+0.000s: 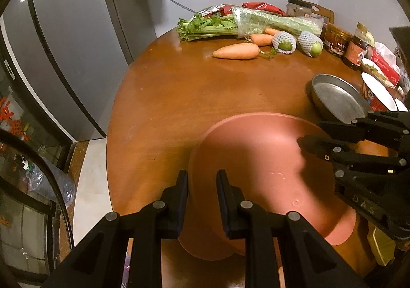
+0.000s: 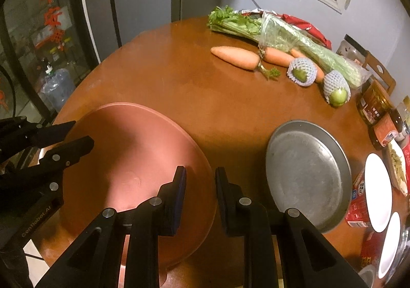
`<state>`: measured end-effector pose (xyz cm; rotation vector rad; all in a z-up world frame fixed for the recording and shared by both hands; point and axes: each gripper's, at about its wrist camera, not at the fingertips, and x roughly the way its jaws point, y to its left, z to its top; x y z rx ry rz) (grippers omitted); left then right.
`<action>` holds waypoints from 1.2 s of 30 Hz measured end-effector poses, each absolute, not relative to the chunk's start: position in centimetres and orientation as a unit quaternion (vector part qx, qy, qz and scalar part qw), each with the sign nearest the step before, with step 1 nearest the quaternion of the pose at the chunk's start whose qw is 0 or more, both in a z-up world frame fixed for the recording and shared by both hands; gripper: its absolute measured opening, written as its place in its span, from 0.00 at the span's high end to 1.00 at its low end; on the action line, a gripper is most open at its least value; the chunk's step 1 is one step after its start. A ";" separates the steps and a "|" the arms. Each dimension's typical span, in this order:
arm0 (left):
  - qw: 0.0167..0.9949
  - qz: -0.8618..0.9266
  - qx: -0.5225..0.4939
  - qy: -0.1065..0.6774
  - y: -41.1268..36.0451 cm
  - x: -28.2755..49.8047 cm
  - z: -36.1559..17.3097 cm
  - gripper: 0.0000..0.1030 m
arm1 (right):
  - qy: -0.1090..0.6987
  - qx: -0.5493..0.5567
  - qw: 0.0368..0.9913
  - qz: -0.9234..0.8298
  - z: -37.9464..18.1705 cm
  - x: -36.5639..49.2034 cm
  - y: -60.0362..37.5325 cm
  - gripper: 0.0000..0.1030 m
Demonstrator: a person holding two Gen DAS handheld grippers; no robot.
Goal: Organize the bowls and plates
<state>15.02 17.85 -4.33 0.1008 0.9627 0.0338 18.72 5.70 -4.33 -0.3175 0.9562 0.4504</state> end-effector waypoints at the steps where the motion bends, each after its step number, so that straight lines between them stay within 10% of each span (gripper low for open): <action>1: 0.885 0.017 0.050 0.463 17.8 15.0 -4.4 0.78 | 0.455 -0.149 0.851 0.215 -4.4 18.8 5.7 0.75; 36: 0.911 0.014 0.029 0.410 16.9 13.0 0.0 0.47 | 0.394 -0.058 0.893 0.210 1.8 15.5 0.2 0.65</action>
